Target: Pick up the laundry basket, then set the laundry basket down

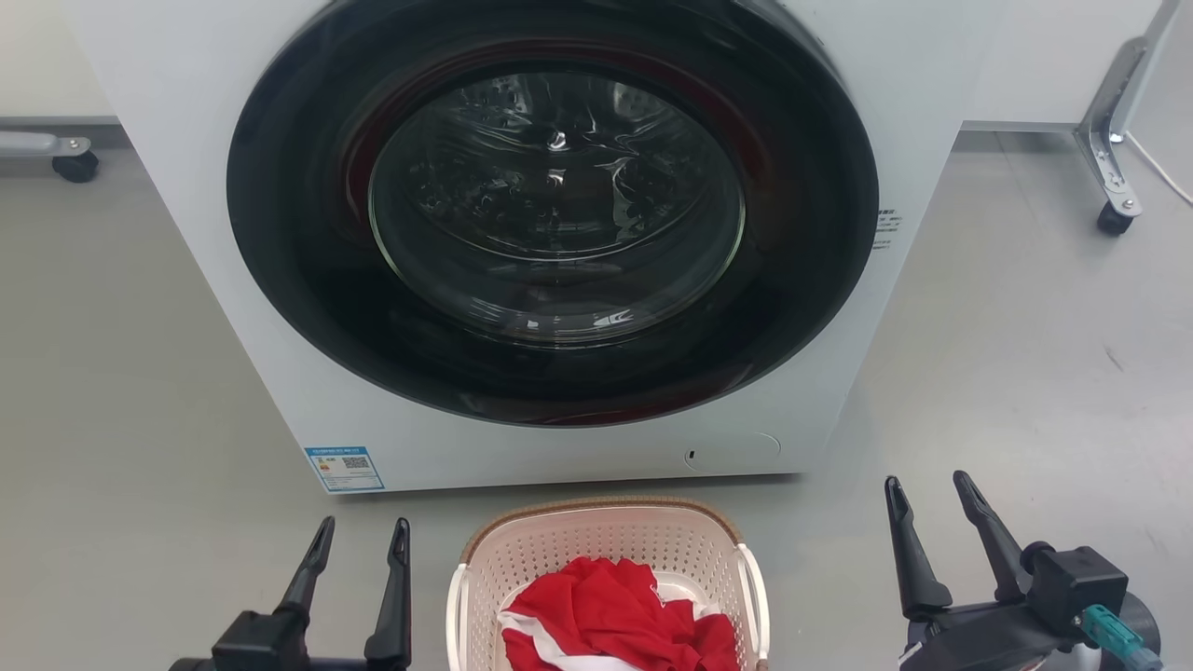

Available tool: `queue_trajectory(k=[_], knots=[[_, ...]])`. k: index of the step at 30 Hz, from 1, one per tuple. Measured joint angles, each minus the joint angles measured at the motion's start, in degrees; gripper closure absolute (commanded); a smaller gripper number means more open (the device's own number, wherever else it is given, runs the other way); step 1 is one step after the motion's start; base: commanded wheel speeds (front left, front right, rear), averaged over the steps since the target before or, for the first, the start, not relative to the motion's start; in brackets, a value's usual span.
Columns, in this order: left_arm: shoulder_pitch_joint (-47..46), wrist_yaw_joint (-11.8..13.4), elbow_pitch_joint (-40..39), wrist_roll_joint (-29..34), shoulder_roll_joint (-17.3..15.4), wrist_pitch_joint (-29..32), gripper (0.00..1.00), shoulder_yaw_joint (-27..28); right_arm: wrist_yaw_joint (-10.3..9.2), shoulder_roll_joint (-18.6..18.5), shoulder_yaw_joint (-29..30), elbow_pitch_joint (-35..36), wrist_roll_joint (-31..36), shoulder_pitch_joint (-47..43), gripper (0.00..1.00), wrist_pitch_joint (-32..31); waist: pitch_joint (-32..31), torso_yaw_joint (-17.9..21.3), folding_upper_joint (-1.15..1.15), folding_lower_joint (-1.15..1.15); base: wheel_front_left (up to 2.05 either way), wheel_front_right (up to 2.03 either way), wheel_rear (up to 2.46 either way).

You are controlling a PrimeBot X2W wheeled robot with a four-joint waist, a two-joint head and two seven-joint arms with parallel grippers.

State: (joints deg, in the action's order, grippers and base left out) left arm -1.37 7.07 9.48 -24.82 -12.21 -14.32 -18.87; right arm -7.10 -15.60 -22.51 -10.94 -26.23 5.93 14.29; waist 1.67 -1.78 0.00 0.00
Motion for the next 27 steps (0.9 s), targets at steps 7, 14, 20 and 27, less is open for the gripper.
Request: queue_trajectory(k=[7, 14, 20, 27], knots=[[3.06, 0.04, -1.81, 1.44, 0.52, 0.0, 0.0, 1.36, -0.03, 0.24, 1.19, 1.86, 1.36, -2.43, 0.0, 0.0, -0.43, 0.06, 0.0, 0.0, 0.0, 0.0, 0.0], [4.15, 0.04, -2.76, 3.8, 1.6, 0.01, 0.0, 2.47, -0.03, 0.78, 2.11, 2.8, 2.19, -3.26, 0.0, 0.0, -0.39, -0.05, 0.0, 0.0, 0.0, 0.0, 0.0], [4.34, 0.04, -3.45, 4.75, 2.13, 0.56, 0.0, 3.47, -0.03, 1.43, 2.83, 3.19, 3.8, -3.57, 0.0, 0.0, -0.3, -0.08, 0.0, 0.01, 0.0, 0.0, 0.0], [5.08, 0.05, -4.14, 5.84, 2.83, 1.69, 0.0, 4.15, -0.04, 2.11, 4.02, 3.26, 4.68, -4.27, 0.0, 0.0, -0.07, 0.03, 0.0, 0.0, 0.0, 0.0, 0.0]])
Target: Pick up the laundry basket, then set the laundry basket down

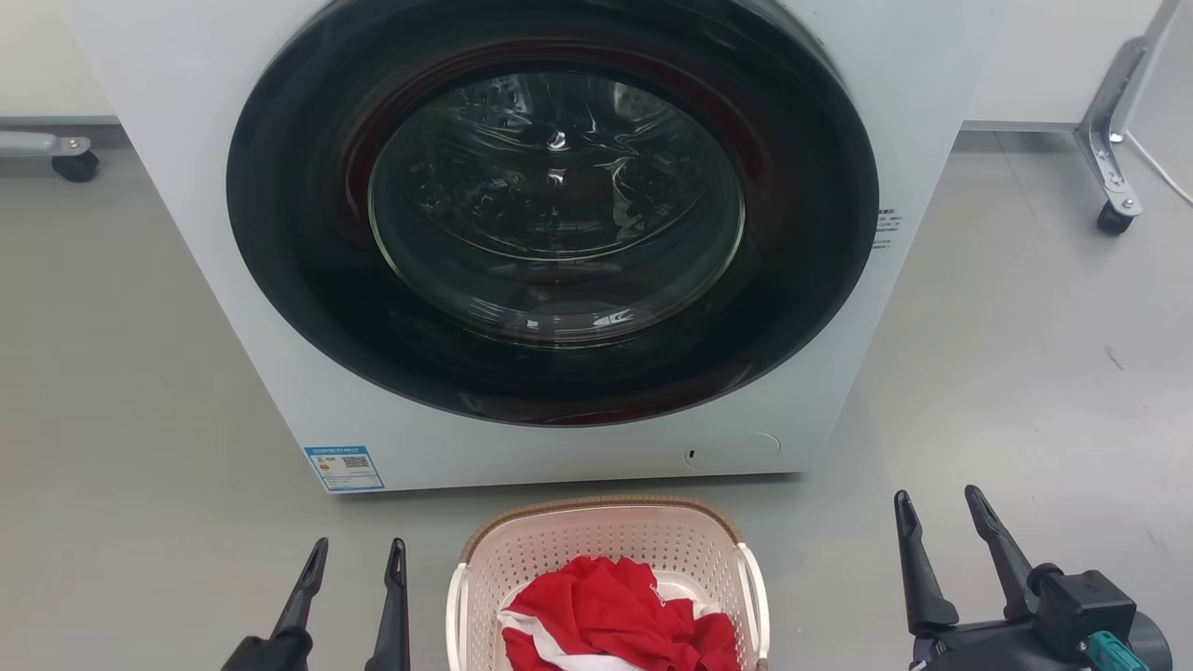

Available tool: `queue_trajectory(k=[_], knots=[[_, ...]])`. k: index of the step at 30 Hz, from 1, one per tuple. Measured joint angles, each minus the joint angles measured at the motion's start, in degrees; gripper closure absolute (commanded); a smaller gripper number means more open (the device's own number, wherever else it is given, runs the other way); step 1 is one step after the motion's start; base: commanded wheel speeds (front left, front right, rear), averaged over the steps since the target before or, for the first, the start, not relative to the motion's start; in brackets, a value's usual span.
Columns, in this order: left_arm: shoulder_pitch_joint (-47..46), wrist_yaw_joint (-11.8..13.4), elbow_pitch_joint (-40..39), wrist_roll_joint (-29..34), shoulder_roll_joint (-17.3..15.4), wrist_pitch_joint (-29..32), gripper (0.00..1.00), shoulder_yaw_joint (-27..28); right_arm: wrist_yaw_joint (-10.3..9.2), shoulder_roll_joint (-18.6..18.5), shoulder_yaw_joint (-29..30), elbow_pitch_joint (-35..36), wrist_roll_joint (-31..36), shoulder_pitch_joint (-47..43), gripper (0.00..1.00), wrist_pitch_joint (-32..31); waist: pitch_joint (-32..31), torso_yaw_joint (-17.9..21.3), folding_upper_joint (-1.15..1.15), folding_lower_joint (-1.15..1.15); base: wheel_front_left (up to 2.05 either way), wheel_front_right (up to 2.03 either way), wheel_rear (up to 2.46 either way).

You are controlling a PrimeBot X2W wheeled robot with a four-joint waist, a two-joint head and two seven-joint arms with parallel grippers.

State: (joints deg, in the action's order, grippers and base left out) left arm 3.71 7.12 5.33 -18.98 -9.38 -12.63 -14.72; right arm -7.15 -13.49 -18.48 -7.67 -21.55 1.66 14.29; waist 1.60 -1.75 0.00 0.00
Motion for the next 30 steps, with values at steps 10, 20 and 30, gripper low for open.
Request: queue_trajectory(k=[10, 20, 30], knots=[[0.27, 0.0, -0.81, 1.6, 0.62, 1.47, 0.0, 0.8, 0.0, 0.78, 0.94, 0.12, 0.43, -0.09, 0.0, 0.0, 0.33, 0.17, 0.0, 0.0, 0.0, 0.0, 0.0], [0.91, -0.64, 1.34, 0.3, 1.33, 2.46, 1.0, 1.29, 0.6, 1.83, 1.82, -1.98, -1.05, -1.3, 1.0, -0.68, 0.38, 0.27, 0.0, 0.0, 0.0, 0.0, 0.0], [0.72, -1.67, 2.29, -7.26, 1.85, 4.33, 1.0, 3.22, 1.76, 2.82, 4.24, -2.53, -8.36, -1.14, 1.0, -2.89, 0.18, 0.44, 0.0, 0.0, 0.0, 0.0, 0.0]])
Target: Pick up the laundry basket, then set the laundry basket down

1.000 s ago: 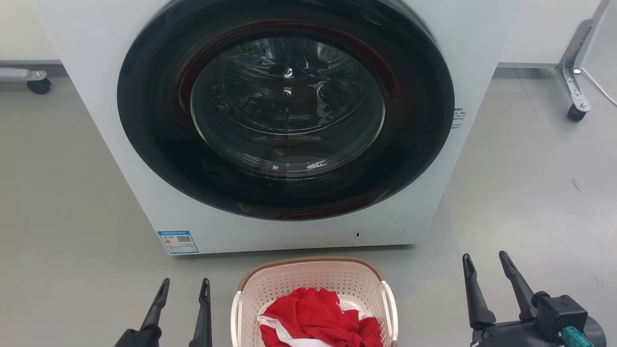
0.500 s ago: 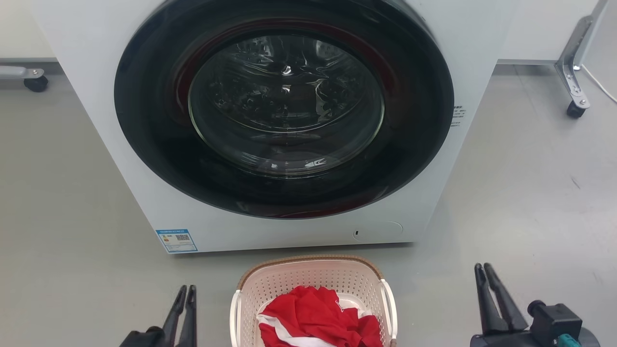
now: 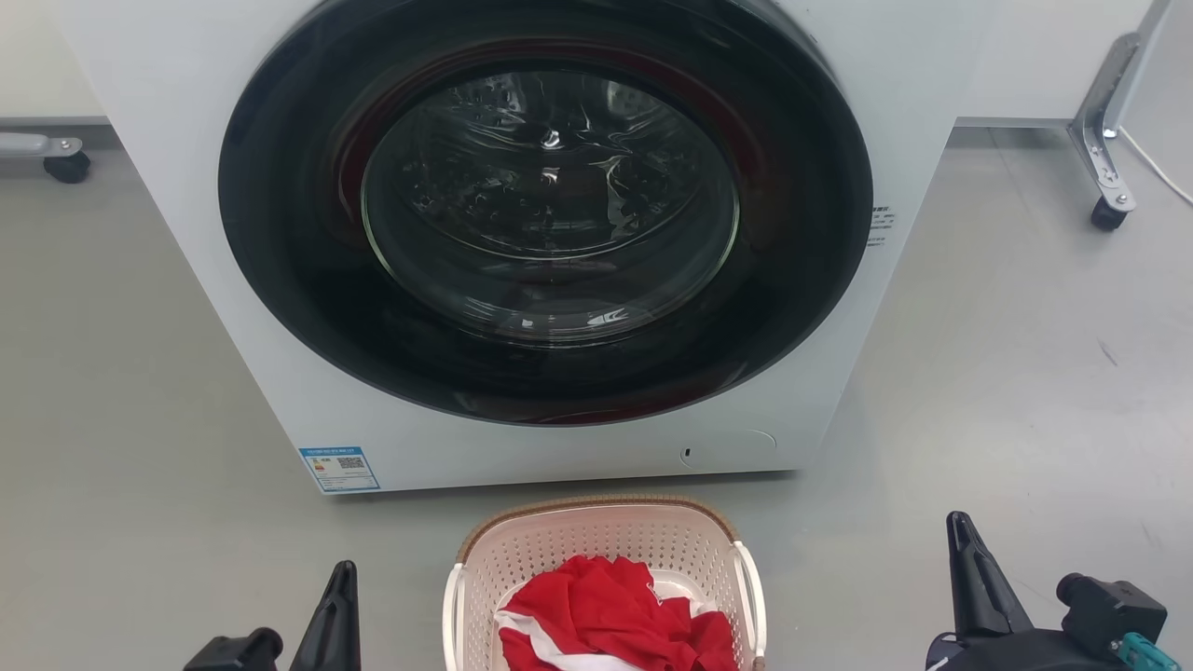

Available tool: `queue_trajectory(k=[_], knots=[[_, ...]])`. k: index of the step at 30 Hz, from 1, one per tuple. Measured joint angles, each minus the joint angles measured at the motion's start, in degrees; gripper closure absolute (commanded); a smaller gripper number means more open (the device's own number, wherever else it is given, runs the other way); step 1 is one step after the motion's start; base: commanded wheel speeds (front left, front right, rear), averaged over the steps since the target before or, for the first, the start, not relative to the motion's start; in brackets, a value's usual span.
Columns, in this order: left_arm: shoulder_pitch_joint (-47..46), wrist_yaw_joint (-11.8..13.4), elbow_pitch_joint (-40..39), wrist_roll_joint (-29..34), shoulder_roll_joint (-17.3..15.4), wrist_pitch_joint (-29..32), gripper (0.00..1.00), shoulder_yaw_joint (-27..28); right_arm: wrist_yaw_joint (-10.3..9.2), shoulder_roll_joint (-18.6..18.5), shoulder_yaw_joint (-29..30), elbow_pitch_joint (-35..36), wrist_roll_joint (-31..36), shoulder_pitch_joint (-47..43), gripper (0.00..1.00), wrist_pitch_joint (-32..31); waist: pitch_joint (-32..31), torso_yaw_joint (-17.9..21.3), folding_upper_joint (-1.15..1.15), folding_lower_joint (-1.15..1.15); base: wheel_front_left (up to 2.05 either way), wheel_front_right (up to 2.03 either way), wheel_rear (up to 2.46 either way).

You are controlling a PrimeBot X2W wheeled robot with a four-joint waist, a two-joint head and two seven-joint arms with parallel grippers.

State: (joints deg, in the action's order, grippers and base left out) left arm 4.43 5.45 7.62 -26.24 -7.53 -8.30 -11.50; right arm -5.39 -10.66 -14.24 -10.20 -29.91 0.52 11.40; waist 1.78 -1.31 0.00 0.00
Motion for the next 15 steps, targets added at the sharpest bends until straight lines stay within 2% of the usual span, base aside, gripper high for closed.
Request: queue_trajectory(k=[15], knots=[[-1.07, -2.02, 1.42, -10.46, 0.7, 2.71, 1.0, 2.66, 1.93, 1.23, 3.5, -1.14, -9.94, 0.26, 1.0, -3.15, -0.27, 0.2, 0.0, 0.0, 0.0, 0.0, 0.0]])
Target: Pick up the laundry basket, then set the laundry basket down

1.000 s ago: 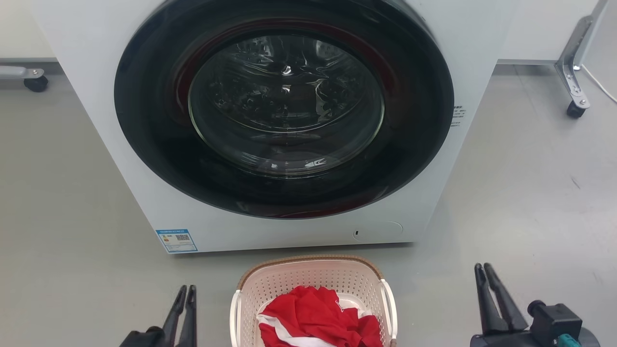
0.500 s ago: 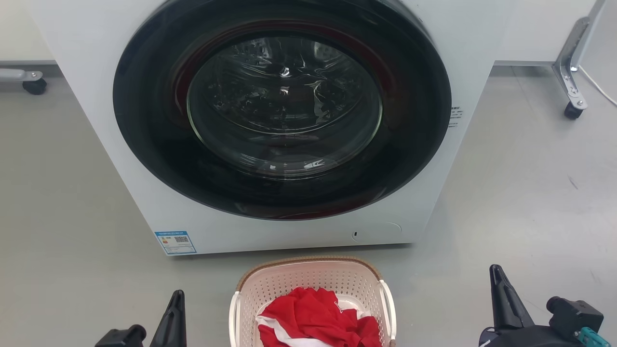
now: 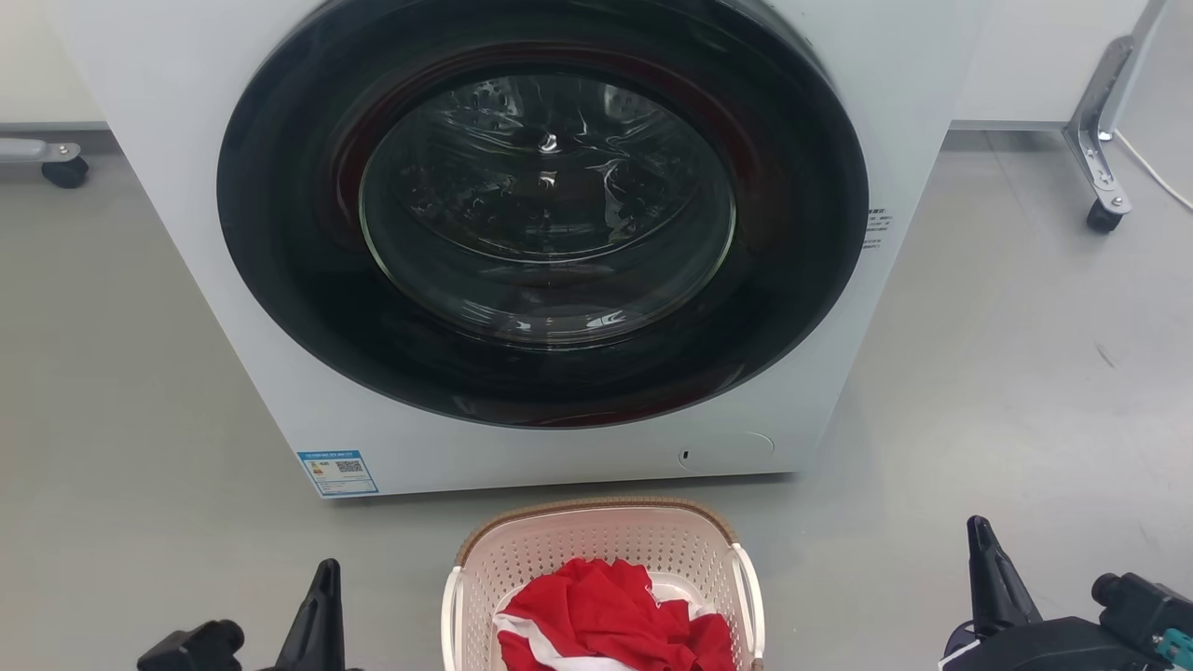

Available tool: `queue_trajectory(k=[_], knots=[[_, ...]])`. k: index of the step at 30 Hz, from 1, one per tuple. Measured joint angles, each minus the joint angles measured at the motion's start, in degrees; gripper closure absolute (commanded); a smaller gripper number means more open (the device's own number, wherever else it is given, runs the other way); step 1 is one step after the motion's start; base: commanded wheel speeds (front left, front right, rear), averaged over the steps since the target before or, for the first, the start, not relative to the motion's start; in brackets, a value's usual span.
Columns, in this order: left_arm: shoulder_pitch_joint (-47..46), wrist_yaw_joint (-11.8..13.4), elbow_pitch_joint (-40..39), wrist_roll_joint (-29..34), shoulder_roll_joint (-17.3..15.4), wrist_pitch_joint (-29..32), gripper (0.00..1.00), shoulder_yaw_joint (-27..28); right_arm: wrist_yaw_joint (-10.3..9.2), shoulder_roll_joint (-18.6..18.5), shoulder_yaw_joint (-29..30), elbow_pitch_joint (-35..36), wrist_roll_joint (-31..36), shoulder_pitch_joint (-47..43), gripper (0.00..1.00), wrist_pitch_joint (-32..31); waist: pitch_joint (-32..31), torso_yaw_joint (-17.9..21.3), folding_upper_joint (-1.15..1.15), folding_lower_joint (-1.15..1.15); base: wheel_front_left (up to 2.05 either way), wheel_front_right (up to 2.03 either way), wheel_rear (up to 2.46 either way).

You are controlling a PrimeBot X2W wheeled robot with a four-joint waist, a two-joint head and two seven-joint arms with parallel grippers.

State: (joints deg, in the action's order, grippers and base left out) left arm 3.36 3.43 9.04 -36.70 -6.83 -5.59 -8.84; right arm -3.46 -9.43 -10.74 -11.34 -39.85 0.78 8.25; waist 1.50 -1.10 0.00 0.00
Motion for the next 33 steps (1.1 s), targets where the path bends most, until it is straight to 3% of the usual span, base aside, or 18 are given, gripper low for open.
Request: queue_trajectory(k=[33], knots=[[-3.27, -4.54, 3.5, -24.66, 1.85, 5.5, 1.0, 6.36, 4.5, 3.03, 8.31, -2.48, -23.07, 2.2, 1.0, -6.75, -0.64, 0.49, 0.0, 0.0, 0.0, 0.0, 0.0]])
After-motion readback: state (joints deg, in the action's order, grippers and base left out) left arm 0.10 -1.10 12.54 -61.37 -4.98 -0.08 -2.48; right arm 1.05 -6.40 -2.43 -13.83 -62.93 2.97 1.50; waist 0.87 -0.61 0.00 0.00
